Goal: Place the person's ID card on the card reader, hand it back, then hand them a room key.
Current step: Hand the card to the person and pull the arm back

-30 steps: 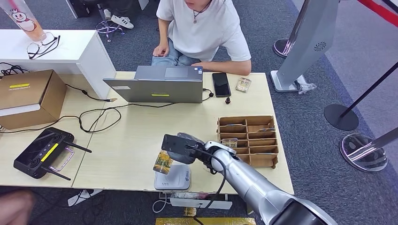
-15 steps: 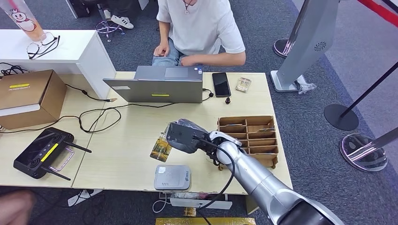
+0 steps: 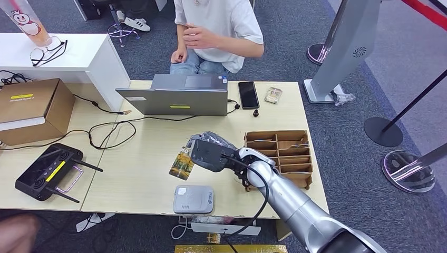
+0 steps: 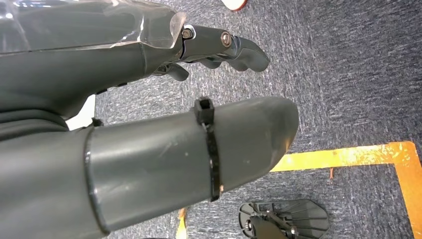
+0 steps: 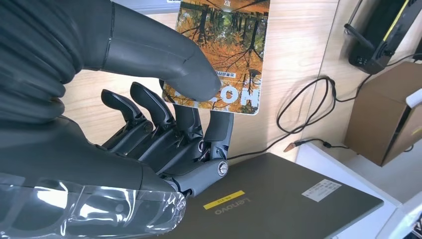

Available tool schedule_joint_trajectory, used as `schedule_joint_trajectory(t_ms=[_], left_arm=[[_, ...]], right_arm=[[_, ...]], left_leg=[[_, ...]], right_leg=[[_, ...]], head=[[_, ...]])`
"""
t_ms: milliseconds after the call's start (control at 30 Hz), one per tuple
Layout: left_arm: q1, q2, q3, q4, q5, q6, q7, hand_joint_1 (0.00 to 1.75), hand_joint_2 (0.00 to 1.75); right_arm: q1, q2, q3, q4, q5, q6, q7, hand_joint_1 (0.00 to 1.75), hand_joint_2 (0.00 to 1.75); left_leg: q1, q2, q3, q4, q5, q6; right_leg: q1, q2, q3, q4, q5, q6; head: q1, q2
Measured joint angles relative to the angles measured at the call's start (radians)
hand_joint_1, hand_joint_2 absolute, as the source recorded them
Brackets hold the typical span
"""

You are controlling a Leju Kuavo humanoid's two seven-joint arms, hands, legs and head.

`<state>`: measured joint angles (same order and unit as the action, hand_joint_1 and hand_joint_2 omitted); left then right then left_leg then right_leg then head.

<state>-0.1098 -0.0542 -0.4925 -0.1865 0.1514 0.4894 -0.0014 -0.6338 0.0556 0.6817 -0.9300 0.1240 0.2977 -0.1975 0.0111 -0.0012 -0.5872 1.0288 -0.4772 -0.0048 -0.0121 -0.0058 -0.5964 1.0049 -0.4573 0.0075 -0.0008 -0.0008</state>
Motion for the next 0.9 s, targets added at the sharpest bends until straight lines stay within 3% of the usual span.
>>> schedule_joint_trajectory(t_ms=[333,900], left_arm=[[0.0,0.0,0.0,0.0,0.003,0.002,-0.001,0.0,0.0],[0.015,0.0,0.003,0.0,0.029,0.018,-0.019,0.0,0.0]], right_arm=[[0.01,-0.007,-0.004,-0.031,0.023,-0.034,-0.009,1.75,1.75],[0.045,-0.008,-0.041,-0.199,0.234,-0.3,-0.055,1.75,1.75]], left_leg=[[0.0,0.0,0.0,0.0,0.0,0.0],[0.0,0.0,0.0,0.0,0.0,0.0]], right_leg=[[0.0,0.0,0.0,0.0,0.0,0.0],[0.0,0.0,0.0,0.0,0.0,0.0]], head=[[0.0,0.0],[0.0,0.0]])
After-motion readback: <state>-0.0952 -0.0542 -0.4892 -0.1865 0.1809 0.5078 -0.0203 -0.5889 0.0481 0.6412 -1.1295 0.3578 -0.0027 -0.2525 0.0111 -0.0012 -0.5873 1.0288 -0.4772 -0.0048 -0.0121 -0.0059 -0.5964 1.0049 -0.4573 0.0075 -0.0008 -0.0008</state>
